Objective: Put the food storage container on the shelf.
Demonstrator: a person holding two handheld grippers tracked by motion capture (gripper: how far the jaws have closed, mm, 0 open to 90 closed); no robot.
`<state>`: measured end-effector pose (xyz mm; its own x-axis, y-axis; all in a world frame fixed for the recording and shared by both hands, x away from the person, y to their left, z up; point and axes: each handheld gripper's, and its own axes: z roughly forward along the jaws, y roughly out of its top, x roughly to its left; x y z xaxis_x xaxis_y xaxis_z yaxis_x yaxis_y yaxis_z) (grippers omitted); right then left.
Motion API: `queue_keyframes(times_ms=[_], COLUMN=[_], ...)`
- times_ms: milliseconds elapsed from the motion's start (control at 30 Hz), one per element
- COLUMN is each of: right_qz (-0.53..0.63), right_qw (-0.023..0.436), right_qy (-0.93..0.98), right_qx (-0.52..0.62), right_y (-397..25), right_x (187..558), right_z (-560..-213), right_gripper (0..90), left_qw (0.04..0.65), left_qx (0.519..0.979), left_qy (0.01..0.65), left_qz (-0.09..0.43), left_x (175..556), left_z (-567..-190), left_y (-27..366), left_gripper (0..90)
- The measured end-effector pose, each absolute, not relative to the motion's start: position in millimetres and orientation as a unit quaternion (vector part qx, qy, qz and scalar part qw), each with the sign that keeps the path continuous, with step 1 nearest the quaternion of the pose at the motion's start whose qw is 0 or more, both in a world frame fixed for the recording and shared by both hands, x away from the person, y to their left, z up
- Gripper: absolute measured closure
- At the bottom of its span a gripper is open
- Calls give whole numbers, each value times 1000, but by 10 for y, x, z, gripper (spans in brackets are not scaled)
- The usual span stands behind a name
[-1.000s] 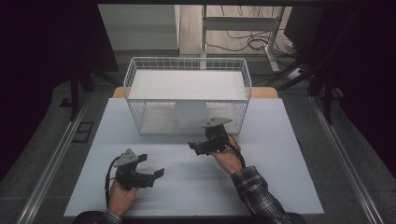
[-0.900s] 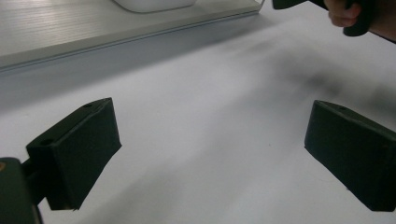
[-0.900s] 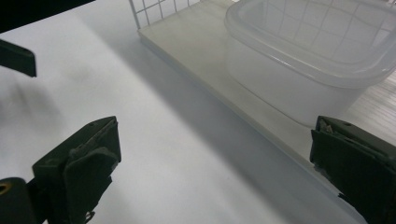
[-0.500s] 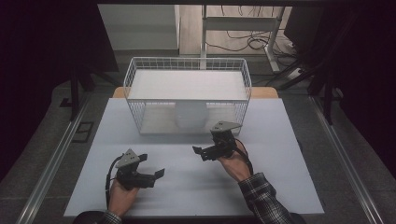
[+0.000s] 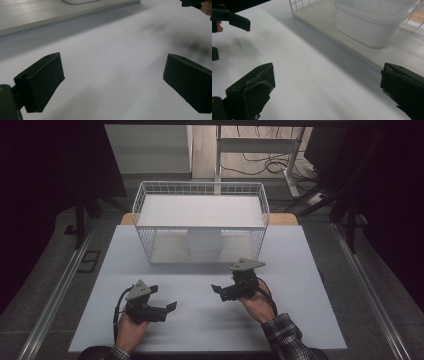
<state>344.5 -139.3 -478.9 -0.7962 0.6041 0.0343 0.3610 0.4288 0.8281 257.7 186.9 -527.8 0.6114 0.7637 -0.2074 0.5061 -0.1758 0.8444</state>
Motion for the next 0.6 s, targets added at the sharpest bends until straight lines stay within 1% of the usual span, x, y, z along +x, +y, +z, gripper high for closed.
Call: queue_keyframes(times_ms=[367,600], right_qz=[445,437], right_qw=[130,138], right_qy=[835,833], right_qx=[298,310], right_y=[-1486,-1599], right_x=[3291,3219], right_z=[-4859,-4874], right_gripper=[0,0], left_qw=[482,478], left_qx=[757,759], left_qy=[420,419], left_qz=[135,136], left_x=[2574,2576], left_z=[-5278,-5281], left_y=[1867,1862], left_gripper=[27,27])
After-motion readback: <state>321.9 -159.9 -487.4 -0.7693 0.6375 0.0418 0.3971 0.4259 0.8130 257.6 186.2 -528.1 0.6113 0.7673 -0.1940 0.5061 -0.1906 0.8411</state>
